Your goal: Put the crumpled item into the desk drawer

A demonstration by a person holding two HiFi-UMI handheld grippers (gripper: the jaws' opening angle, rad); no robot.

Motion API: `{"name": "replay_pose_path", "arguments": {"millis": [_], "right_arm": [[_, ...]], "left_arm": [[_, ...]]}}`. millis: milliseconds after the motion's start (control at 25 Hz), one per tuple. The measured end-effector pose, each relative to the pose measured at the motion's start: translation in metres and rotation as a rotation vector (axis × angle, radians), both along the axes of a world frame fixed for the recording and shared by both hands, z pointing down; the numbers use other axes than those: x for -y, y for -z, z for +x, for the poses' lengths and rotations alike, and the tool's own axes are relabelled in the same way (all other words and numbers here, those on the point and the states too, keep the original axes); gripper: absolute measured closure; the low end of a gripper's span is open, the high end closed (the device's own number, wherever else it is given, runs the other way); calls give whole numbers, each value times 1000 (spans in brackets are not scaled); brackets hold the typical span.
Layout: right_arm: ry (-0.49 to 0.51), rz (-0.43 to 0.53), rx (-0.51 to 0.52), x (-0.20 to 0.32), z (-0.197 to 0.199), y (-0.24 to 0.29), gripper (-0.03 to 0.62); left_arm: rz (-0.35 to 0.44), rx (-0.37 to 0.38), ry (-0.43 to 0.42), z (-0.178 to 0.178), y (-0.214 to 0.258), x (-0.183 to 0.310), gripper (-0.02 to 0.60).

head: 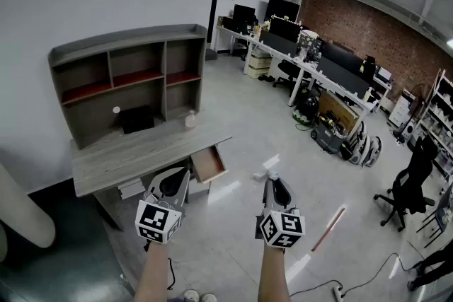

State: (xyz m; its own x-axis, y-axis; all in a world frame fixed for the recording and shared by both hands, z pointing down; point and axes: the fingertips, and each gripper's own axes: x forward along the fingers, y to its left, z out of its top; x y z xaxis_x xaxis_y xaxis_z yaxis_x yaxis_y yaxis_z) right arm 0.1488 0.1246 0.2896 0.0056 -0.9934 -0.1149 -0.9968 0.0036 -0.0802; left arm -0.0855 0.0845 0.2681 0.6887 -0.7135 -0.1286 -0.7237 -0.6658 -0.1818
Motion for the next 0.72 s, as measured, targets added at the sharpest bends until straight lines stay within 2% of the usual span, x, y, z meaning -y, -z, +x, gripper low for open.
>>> {"name": "replay_pose_path", "arguments": {"millis": [400,720], "right_arm": [[8,0,6,5,1,-4,530],[42,3,51,7,1,-12,528]], "left_arm": [[-13,3,5,1,-7,6,580],[-35,5,7,2,-17,8,580]]}}
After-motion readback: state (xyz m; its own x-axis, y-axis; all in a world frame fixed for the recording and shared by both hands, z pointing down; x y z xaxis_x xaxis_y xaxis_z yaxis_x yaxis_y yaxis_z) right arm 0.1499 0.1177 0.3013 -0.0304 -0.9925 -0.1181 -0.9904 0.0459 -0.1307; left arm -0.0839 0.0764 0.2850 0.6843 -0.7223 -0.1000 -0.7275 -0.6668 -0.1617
